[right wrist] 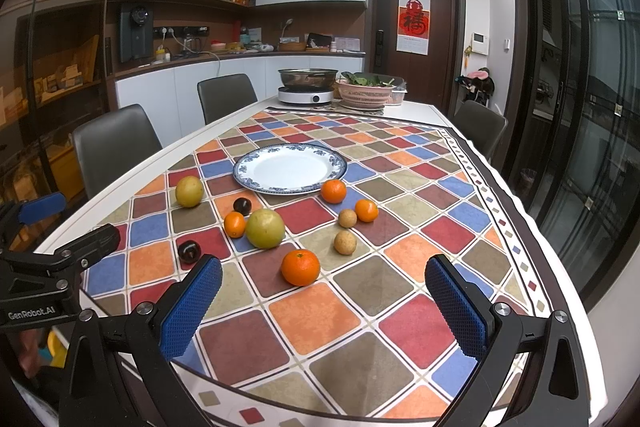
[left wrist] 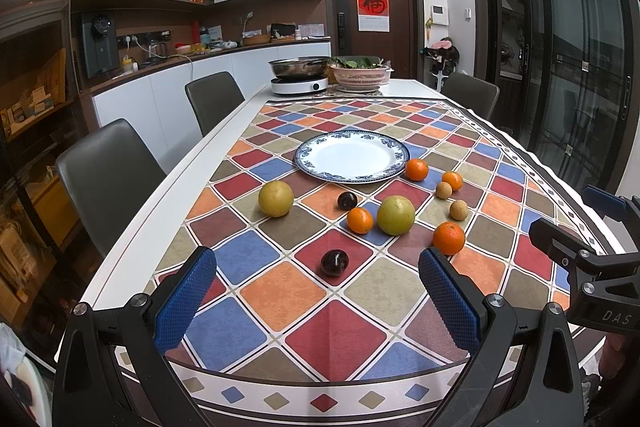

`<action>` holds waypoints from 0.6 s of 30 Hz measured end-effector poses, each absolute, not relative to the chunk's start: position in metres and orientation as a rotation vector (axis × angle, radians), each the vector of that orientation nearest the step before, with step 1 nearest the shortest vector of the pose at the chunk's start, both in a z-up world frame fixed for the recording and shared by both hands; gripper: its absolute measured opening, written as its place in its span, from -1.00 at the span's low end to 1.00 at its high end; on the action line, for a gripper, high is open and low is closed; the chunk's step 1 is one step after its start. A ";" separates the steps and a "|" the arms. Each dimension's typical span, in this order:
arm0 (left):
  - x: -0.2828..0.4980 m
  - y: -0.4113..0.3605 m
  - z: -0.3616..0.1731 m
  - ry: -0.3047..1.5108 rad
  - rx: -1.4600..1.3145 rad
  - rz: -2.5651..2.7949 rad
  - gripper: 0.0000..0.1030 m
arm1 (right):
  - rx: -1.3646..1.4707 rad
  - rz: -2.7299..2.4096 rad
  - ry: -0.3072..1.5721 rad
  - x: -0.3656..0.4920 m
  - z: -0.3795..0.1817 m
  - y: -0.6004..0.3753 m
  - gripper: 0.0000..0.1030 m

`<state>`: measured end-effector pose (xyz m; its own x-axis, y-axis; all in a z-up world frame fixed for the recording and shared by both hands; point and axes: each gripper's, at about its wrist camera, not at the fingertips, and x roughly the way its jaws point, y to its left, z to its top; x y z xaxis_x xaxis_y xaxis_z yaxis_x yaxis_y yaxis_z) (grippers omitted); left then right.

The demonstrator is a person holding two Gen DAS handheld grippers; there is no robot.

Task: Organize fruits

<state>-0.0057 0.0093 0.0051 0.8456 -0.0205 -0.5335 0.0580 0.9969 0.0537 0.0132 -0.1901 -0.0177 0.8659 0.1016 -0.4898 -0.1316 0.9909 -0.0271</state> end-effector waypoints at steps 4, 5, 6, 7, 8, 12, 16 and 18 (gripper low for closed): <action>-0.006 0.009 0.005 0.562 0.069 -0.041 1.00 | -0.061 0.122 0.510 0.013 -0.018 -0.190 0.99; -0.006 0.009 0.005 0.562 0.069 -0.041 1.00 | -0.061 0.122 0.510 0.014 -0.018 -0.189 0.99; -0.006 0.009 0.005 0.562 0.068 -0.041 1.00 | -0.061 0.123 0.511 0.013 -0.018 -0.189 0.99; -0.006 0.010 0.005 0.562 0.068 -0.041 1.00 | -0.061 0.123 0.511 0.014 -0.017 -0.186 0.99; -0.006 0.011 0.005 0.564 0.066 -0.040 1.00 | -0.062 0.124 0.512 0.014 -0.016 -0.184 0.99; -0.004 0.014 0.004 0.570 0.062 -0.038 1.00 | -0.062 0.127 0.519 0.013 -0.016 -0.183 0.99; -0.001 0.015 0.000 0.581 0.060 -0.036 1.00 | -0.064 0.136 0.530 0.017 -0.019 -0.183 0.99; 0.001 0.015 -0.002 0.590 0.059 -0.036 1.00 | -0.065 0.140 0.540 0.020 -0.022 -0.184 0.99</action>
